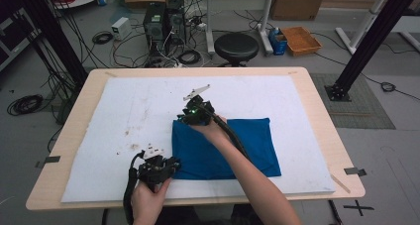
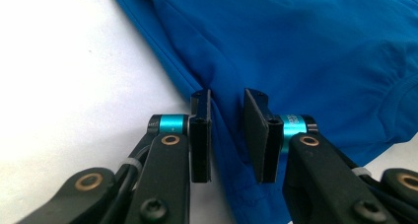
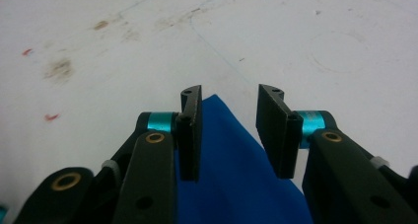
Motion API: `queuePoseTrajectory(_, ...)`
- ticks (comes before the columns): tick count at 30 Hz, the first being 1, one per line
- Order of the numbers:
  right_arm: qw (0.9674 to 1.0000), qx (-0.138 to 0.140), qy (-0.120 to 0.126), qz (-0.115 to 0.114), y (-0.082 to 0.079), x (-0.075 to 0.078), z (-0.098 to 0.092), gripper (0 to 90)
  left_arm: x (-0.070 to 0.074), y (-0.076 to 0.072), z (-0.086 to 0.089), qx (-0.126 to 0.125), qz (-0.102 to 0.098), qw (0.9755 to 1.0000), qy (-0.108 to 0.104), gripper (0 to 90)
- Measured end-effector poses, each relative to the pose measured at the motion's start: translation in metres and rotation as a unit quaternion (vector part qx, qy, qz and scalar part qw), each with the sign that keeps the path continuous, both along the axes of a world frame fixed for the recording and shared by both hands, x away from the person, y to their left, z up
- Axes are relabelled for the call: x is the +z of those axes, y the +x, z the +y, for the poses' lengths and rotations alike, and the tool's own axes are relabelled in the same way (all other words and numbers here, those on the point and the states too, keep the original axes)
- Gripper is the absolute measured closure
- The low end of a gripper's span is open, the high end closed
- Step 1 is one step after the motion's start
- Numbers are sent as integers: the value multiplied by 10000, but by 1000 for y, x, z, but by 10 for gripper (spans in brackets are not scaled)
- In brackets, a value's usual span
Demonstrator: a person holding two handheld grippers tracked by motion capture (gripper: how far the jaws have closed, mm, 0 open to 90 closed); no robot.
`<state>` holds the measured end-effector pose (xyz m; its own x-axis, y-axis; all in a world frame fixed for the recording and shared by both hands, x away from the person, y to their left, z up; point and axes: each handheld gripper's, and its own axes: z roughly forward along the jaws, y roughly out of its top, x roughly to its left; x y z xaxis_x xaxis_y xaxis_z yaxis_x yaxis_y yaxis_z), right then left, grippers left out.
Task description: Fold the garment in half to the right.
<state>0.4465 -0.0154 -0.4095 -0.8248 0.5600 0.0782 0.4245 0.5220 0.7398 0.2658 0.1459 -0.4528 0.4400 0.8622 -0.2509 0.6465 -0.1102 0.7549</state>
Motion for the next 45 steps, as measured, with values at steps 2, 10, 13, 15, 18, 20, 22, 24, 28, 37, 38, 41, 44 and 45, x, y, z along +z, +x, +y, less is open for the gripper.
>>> queuePoseTrajectory(2,9999,-91,-106,62,4,-6,8,647,0,0,1,-15,2,10000,5,735)
queuePoseTrajectory(10,9991,-204,-277,258,17,-22,30,647,0,0,1,-15,11,10000,-37,733)
queuePoseTrajectory(13,9984,-240,-347,365,19,-30,34,671,0,0,1,3,13,10000,-63,730)
queuePoseTrajectory(15,9986,-223,-362,308,19,-31,35,719,0,0,1,-14,22,10000,-63,731)
queuePoseTrajectory(18,9989,-50,-434,137,17,-31,37,858,0,0,1,-12,27,10000,-65,735)
queuePoseTrajectory(20,9989,-19,-459,65,15,-30,38,878,0,1,1,-25,28,10000,-85,756)
queuePoseTrajectory(22,9990,-22,-438,41,14,-28,38,882,0,1,1,-39,7,10000,-90,776)
queuePoseTrajectory(24,9993,-18,-375,65,14,-25,36,884,0,0,1,-68,-10,9999,-91,798)
queuePoseTrajectory(28,9998,24,-210,-16,12,-13,31,884,6,-2,3,-105,-154,9995,-263,845)
queuePoseTrajectory(37,9993,209,303,-95,5,21,-2,884,28,-7,-10,-351,-446,9976,-400,856)
queuePoseTrajectory(38,9991,241,346,-100,5,25,-8,883,32,-7,-14,-403,-492,9972,-398,857)
queuePoseTrajectory(41,9984,282,473,-121,2,36,-28,884,43,-6,-30,-604,-598,9954,-435,857)
queuePoseTrajectory(44,9980,293,525,-176,1,46,-50,883,50,-4,-49,-798,-696,9933,-471,857)
queuePoseTrajectory(45,9978,282,561,-191,1,49,-58,883,52,-4,-56,-880,-722,9923,-484,857)
